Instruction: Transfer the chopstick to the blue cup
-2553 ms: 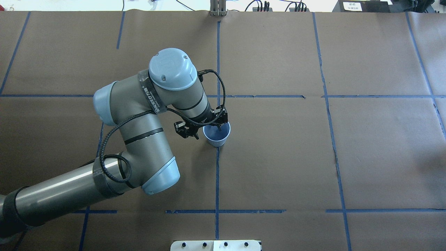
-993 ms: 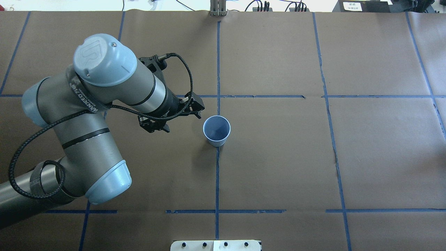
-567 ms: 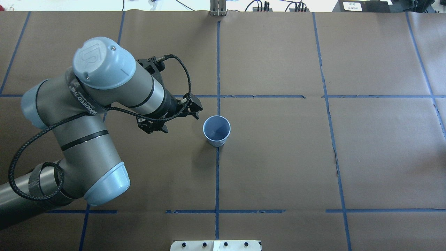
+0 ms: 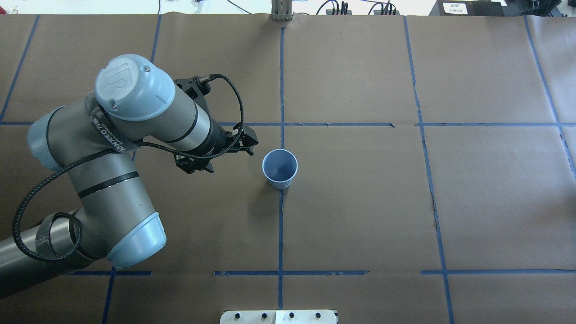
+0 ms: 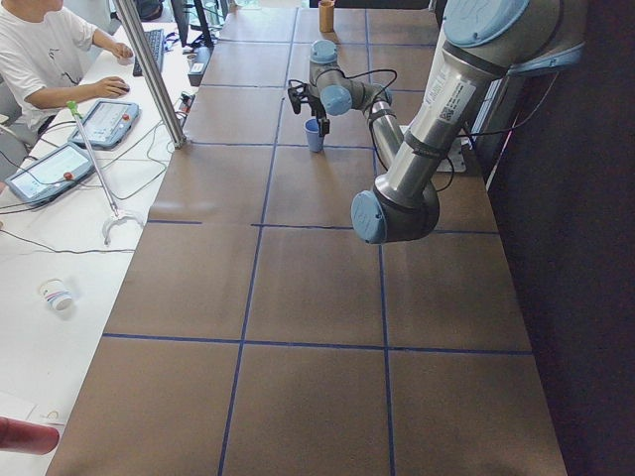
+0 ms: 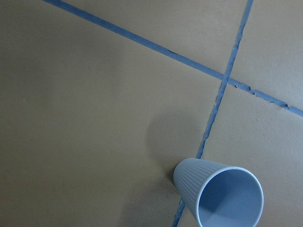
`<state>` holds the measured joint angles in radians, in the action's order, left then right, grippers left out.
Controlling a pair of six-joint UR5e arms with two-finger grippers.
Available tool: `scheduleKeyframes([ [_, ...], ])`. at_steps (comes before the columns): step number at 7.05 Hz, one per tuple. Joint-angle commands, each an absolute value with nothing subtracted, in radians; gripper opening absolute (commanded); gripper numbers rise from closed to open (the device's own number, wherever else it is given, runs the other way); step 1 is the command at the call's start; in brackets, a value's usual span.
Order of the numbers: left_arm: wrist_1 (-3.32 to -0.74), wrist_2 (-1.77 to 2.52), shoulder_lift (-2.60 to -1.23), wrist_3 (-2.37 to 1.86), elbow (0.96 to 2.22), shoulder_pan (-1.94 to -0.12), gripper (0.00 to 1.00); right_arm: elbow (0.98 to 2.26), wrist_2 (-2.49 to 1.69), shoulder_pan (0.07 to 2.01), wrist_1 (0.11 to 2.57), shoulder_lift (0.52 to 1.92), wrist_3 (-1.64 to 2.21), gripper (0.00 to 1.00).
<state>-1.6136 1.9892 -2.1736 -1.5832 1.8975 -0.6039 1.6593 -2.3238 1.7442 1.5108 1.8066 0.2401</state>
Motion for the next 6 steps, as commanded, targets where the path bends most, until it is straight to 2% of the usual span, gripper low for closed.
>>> scheduleKeyframes([
  [1,-1.614,1.983,-2.171,-1.583,1.898,-0.601,1.0,1.658,-2.325,1.744,1.512,1.809,0.239,0.03],
  [4,-1.614,1.983,-2.171,-1.585,1.899,-0.601,1.0,1.667,-2.329,1.744,1.511,1.812,0.239,0.0],
  [6,-1.614,1.983,-2.174,-1.588,1.899,-0.601,1.0,1.744,-2.316,1.772,1.519,1.841,0.232,0.0],
])
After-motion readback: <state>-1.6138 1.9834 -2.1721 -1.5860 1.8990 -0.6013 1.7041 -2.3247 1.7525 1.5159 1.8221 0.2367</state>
